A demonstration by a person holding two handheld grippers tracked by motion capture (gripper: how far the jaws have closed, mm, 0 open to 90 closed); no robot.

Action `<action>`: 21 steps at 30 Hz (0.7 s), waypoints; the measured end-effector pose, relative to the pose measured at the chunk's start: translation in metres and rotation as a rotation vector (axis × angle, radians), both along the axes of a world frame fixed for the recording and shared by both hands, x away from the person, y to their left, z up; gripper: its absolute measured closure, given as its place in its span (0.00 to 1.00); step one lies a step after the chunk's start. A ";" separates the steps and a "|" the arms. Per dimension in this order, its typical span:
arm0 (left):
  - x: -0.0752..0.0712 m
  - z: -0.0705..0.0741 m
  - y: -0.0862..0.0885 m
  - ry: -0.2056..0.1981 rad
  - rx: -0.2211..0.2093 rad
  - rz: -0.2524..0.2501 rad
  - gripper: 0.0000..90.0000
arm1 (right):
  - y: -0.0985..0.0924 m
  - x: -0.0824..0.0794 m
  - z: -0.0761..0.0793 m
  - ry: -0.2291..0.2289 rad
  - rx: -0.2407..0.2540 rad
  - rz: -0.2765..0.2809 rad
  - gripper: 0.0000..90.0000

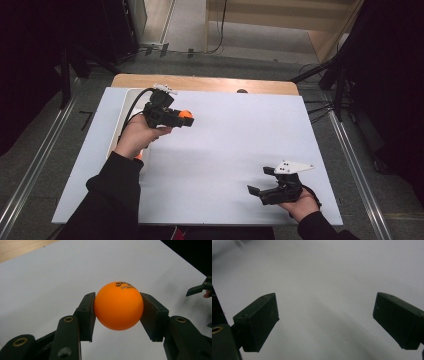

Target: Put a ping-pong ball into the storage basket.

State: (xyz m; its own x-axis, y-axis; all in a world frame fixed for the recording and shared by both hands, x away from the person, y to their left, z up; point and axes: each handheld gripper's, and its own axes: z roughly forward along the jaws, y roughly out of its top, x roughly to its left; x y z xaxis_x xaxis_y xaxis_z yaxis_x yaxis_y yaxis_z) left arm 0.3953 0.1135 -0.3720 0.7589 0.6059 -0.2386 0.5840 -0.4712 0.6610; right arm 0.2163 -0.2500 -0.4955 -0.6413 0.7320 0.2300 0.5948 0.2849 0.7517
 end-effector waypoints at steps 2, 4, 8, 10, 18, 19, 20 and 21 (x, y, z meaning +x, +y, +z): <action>0.001 0.001 0.002 -0.001 0.006 -0.001 0.56 | 0.000 0.000 0.000 0.000 0.000 0.000 0.06; 0.001 0.001 0.003 0.001 0.006 0.000 0.56 | 0.000 0.000 0.000 -0.004 -0.002 0.001 0.06; 0.001 0.001 0.004 0.000 0.005 0.003 0.56 | 0.000 0.000 0.000 0.000 -0.001 0.000 0.06; 0.001 0.002 0.005 -0.002 0.011 0.003 0.56 | 0.000 0.000 0.000 0.000 -0.001 0.000 0.06; 0.003 0.004 0.013 -0.007 0.017 0.014 0.56 | 0.000 0.000 0.000 0.000 -0.001 0.000 0.06; 0.004 0.004 0.014 -0.007 0.020 0.017 0.56 | 0.000 0.000 0.000 0.000 -0.001 0.000 0.06; 0.004 0.004 0.014 -0.007 0.020 0.017 0.56 | 0.000 0.000 0.000 0.000 -0.001 0.000 0.06; 0.004 0.004 0.016 -0.010 0.018 0.020 0.56 | 0.000 0.000 0.000 0.000 -0.001 0.000 0.06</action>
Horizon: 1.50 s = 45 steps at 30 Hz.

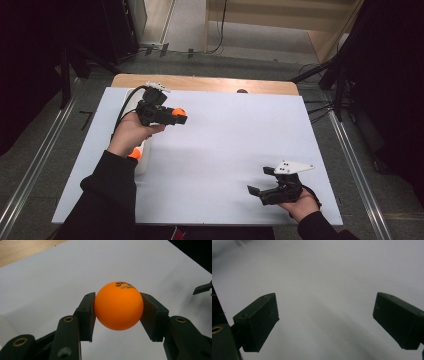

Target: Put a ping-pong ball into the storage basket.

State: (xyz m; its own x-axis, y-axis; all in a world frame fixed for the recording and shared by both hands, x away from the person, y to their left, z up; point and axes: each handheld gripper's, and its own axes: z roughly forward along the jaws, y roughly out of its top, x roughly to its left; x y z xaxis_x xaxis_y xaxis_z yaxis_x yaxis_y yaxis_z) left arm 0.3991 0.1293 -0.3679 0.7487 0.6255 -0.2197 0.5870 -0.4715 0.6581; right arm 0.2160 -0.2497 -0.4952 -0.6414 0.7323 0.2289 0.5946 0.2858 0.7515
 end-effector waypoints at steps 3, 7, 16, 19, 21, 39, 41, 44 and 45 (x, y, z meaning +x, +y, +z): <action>0.001 0.000 0.002 -0.003 0.003 0.001 0.56 | 0.000 0.000 0.000 -0.004 -0.001 0.002 0.06; 0.001 0.001 0.005 -0.004 0.004 0.004 0.56 | 0.000 0.000 0.000 -0.004 -0.001 0.002 0.06; 0.004 0.002 0.014 -0.011 0.004 0.037 0.56 | 0.000 0.000 0.000 -0.004 -0.001 0.002 0.06; 0.005 0.003 0.017 -0.011 0.001 0.045 0.56 | 0.000 0.000 0.000 -0.003 -0.002 0.001 0.06; 0.005 0.003 0.019 -0.012 0.002 0.050 0.56 | 0.000 0.000 0.000 -0.003 -0.001 0.002 0.06; 0.012 0.003 0.040 -0.017 0.013 0.114 0.56 | 0.000 0.000 0.000 -0.002 -0.001 0.002 0.06; 0.013 0.003 0.042 -0.019 0.015 0.114 0.56 | 0.000 0.000 0.000 -0.002 0.000 0.002 0.06; 0.013 0.003 0.044 -0.018 0.014 0.126 0.56 | 0.000 0.000 0.000 -0.001 0.000 0.002 0.06; 0.013 0.003 0.044 -0.019 0.017 0.128 0.56 | 0.000 0.000 0.000 -0.002 -0.001 0.003 0.06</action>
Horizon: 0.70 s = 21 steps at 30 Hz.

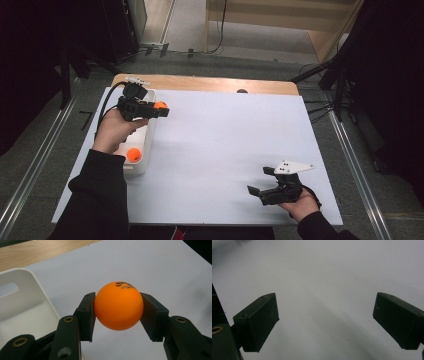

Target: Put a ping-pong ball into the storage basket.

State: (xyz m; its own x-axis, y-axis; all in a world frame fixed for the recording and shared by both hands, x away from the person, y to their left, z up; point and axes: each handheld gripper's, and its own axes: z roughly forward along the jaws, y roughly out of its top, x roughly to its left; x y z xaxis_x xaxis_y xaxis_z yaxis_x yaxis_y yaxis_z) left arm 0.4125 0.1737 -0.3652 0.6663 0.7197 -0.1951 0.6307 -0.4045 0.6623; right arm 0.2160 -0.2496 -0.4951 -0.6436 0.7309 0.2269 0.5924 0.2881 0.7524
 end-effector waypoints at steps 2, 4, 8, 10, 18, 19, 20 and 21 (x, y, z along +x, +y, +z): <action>0.000 0.000 0.001 -0.002 0.001 -0.001 0.56 | 0.000 0.000 0.000 0.003 0.000 0.000 0.06; 0.001 0.000 0.003 -0.005 0.004 0.012 0.56 | 0.000 0.000 0.000 0.004 0.002 -0.001 0.06; 0.002 0.000 0.006 -0.010 -0.001 0.034 0.56 | 0.000 0.000 0.000 0.000 0.001 0.000 0.06; 0.002 0.000 0.008 -0.011 -0.002 0.043 0.56 | 0.000 0.000 0.000 0.000 0.000 0.000 0.06; 0.004 -0.001 0.013 -0.015 0.002 0.077 0.56 | 0.000 0.000 0.000 0.000 -0.001 0.001 0.06; 0.005 -0.002 0.014 -0.016 -0.001 0.087 0.56 | 0.000 0.000 0.000 0.000 -0.001 0.002 0.06; 0.005 -0.002 0.015 -0.016 0.000 0.087 0.56 | 0.000 0.000 0.000 0.000 -0.001 0.002 0.06; 0.005 -0.002 0.016 -0.019 -0.002 0.092 0.56 | 0.000 0.000 0.000 0.000 -0.001 0.002 0.06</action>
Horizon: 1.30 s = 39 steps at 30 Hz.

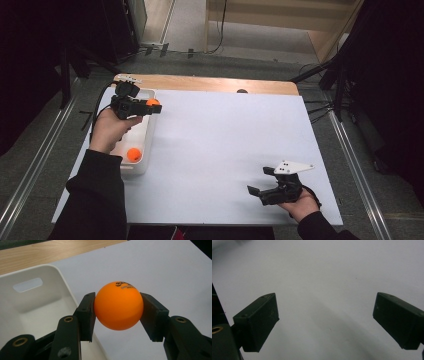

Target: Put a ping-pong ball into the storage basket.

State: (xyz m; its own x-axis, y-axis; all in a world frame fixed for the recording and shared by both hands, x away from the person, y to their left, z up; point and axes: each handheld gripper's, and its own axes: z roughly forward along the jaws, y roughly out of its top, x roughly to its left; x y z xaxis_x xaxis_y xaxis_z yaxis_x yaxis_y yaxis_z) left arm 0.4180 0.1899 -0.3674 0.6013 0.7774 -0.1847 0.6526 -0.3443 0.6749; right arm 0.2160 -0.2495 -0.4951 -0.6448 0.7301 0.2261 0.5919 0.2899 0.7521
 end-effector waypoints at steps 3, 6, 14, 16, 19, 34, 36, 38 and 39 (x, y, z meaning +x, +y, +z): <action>0.001 0.000 0.003 0.005 0.002 0.011 0.56 | 0.000 0.000 0.000 0.000 0.000 0.000 0.06; 0.002 -0.001 0.005 0.002 -0.006 0.017 0.56 | 0.000 0.000 0.000 0.000 0.000 0.000 0.06; 0.006 -0.004 0.017 -0.005 -0.003 0.065 0.56 | 0.000 0.000 0.000 0.002 0.000 0.001 0.06; 0.007 -0.006 0.018 -0.008 -0.003 0.074 0.56 | 0.000 0.000 0.000 0.003 0.001 0.001 0.06; 0.008 -0.007 0.020 -0.006 0.006 0.088 0.56 | 0.000 0.000 0.000 0.002 0.000 0.001 0.06; 0.012 -0.014 0.029 -0.028 0.003 0.175 0.56 | 0.000 0.000 0.000 0.002 0.000 0.003 0.06; 0.012 -0.014 0.029 -0.031 0.001 0.184 0.56 | 0.000 0.000 0.000 0.002 0.000 0.003 0.06; 0.013 -0.016 0.032 -0.034 0.002 0.203 0.56 | 0.001 0.000 0.000 0.002 -0.002 0.004 0.06; 0.013 -0.016 0.032 -0.034 0.002 0.204 0.56 | 0.001 0.000 0.000 0.004 -0.002 0.005 0.06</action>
State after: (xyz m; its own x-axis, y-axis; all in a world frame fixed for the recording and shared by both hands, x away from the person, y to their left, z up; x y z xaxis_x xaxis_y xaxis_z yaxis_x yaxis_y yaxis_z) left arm 0.4313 0.2223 -0.3838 0.4368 0.8842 -0.1656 0.6862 -0.2085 0.6969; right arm 0.2160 -0.2489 -0.4954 -0.6473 0.7276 0.2273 0.5936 0.2941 0.7491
